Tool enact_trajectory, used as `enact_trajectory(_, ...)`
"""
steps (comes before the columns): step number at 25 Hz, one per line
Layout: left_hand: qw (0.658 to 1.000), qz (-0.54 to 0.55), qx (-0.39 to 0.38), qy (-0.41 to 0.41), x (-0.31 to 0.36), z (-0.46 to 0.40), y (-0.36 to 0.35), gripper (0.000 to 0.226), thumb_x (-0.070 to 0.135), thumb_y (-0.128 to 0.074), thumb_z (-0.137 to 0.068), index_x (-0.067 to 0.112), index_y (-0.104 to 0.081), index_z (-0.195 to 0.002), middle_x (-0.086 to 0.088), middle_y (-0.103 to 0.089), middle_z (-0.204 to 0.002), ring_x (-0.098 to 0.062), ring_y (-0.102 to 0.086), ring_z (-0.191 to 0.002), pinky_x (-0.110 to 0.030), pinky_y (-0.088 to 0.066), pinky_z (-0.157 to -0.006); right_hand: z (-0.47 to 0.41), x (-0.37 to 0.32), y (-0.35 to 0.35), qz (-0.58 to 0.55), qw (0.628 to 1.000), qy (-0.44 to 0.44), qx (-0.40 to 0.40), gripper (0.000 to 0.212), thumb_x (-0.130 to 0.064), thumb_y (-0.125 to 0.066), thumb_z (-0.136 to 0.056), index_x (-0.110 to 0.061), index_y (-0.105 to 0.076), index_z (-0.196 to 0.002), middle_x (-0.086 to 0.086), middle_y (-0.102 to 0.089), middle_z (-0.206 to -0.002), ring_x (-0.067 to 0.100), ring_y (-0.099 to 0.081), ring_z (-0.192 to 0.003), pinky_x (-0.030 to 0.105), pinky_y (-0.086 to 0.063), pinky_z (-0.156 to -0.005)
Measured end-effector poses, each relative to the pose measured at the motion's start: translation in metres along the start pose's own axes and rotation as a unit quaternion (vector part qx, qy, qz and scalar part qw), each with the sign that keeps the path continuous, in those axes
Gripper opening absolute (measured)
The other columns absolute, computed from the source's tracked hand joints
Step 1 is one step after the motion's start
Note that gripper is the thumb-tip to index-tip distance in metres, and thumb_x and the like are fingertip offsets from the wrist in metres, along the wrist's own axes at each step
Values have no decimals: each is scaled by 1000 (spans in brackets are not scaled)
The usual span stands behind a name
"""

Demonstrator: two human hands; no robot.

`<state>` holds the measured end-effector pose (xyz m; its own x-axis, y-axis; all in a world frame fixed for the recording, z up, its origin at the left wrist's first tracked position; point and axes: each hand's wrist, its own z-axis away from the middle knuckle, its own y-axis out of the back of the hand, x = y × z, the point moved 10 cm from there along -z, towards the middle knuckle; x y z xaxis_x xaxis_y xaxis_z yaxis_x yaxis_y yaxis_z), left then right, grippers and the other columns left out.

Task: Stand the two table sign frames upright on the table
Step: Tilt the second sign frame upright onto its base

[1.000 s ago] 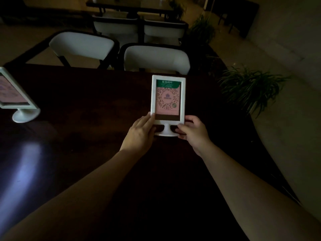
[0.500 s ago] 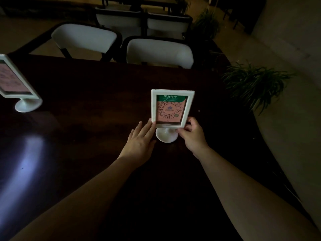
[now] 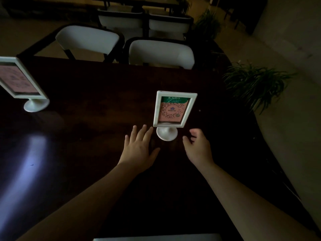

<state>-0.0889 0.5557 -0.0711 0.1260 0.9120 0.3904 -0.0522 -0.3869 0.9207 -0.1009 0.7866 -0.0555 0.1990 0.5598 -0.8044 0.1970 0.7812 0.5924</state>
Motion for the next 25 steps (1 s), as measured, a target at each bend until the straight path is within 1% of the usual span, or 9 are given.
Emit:
enact_trajectory(2, 999, -37, -32, -7, 8, 9, -7, 93, 75, -39, -84, 32, 2, -156, 2, 3, -168, -28, 22, -149, -58, 7, -114, 19, -13, -5, 110, 991, 73, -37, 41, -34, -54, -99, -14, -54, -135, 7, -55, -140, 22, -49, -131, 29, -41, -96)
enact_trajectory(3, 997, -53, -46, -15, 12, 13, -12, 95, 77, -36, -82, 33, 5, -156, 3, 7, -168, -28, 26, -148, -59, 10, -113, 27, -16, -14, 153, 980, 101, -77, 47, -38, -47, -102, -14, -49, -142, 6, -45, -151, 21, -37, -141, 32, -35, -106)
enact_trajectory(4, 996, -68, -60, -27, 17, 16, -17, 96, 78, -34, -81, 33, 6, -156, 3, 9, -167, -28, 28, -147, -60, 10, -114, 34, -16, -24, 186, 967, 120, -122, 54, -43, -39, -103, -15, -39, -150, 4, -32, -160, 18, -20, -149, 35, -24, -115)
enact_trajectory(6, 991, -90, -83, -47, 25, 19, -25, 95, 77, -31, -82, 32, 7, -157, 2, 11, -168, -26, 30, -146, -62, 9, -116, 43, -14, -41, 239, 939, 149, -195, 65, -52, -26, -103, -19, -19, -158, 0, -9, -167, 14, 4, -151, 40, -7, -121)
enact_trajectory(8, 988, -102, -100, -50, 28, 18, -33, 94, 76, -30, -83, 31, 7, -157, 1, 12, -168, -26, 30, -146, -63, 8, -117, 45, -8, -54, 288, 915, 166, -227, 72, -61, -16, -99, -21, -7, -159, -1, 2, -167, 13, 13, -150, 41, 2, -120)
enact_trajectory(11, 984, -118, -125, -38, 28, 10, -42, 91, 73, -26, -85, 29, 7, -157, 2, 13, -167, -28, 28, -147, -65, 7, -117, 41, -1, -66, 330, 895, 172, -245, 80, -69, -7, -94, -22, -1, -158, -2, 7, -167, 13, 17, -149, 42, 6, -119)
enact_trajectory(15, 984, -114, -133, -40, 27, 0, -49, 87, 71, -23, -87, 27, 2, -158, 4, 10, -168, -26, 24, -149, -63, 8, -117, 30, 4, -76, 349, 887, 176, -248, 85, -73, -2, -90, -22, -2, -158, -4, 6, -167, 12, 16, -149, 41, 7, -119)
enact_trajectory(20, 986, -108, -116, -52, 33, -15, -56, 90, 70, -19, -82, 26, -1, -158, 4, 8, -168, -25, 20, -150, -62, 10, -116, 13, 10, -78, 353, 890, 166, -234, 88, -75, -1, -88, -22, -3, -158, -4, 3, -167, 13, 13, -150, 40, 7, -119)
enact_trajectory(25, 985, -113, -112, -60, 43, -44, -60, 88, 71, -19, -84, 26, -5, -159, 2, 2, -169, -27, 14, -152, -62, 9, -115, -10, 16, -72, 357, 893, 151, -229, 88, -74, -3, -90, -20, -2, -159, -3, 5, -167, 14, 13, -150, 42, 5, -120)
